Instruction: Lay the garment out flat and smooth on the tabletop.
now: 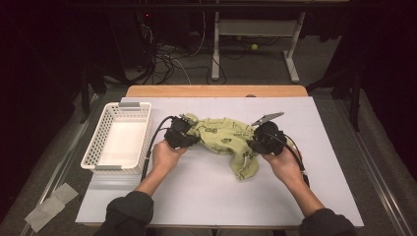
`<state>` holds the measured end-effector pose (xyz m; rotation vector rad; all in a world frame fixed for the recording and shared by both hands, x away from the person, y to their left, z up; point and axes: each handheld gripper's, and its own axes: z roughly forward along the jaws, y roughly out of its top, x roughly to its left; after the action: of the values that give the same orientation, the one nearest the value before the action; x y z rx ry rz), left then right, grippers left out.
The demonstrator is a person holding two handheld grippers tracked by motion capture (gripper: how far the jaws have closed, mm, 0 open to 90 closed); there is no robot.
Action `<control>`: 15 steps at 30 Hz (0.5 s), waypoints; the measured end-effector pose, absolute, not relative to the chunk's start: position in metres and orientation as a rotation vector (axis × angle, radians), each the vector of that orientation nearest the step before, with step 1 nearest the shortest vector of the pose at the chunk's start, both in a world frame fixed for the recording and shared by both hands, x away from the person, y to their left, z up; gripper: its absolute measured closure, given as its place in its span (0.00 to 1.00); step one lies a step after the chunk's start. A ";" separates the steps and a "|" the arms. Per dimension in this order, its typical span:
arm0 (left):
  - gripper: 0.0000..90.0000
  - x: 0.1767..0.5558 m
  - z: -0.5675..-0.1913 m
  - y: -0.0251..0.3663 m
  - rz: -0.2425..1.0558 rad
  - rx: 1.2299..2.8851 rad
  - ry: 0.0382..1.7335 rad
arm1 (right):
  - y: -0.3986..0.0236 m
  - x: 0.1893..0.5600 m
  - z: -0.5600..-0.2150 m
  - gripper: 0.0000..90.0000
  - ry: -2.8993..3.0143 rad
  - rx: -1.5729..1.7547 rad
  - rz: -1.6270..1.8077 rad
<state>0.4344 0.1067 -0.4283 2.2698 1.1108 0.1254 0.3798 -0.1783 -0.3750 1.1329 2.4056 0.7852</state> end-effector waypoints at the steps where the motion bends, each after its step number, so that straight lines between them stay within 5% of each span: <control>1: 0.90 0.435 -0.429 0.106 0.124 2.271 1.113 | -0.176 0.371 -0.370 0.78 2.419 1.109 0.809; 11: 0.78 0.432 -0.431 0.103 0.113 2.315 1.092 | -0.150 0.363 -0.399 0.68 2.544 1.067 0.728; 15: 0.68 0.422 -0.429 0.107 0.147 2.340 1.086 | -0.152 0.379 -0.408 0.77 2.529 1.135 0.716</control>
<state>0.4219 0.1070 -0.4290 2.3397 1.0859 0.1473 0.3787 -0.1524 -0.4083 1.1355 2.5291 0.7156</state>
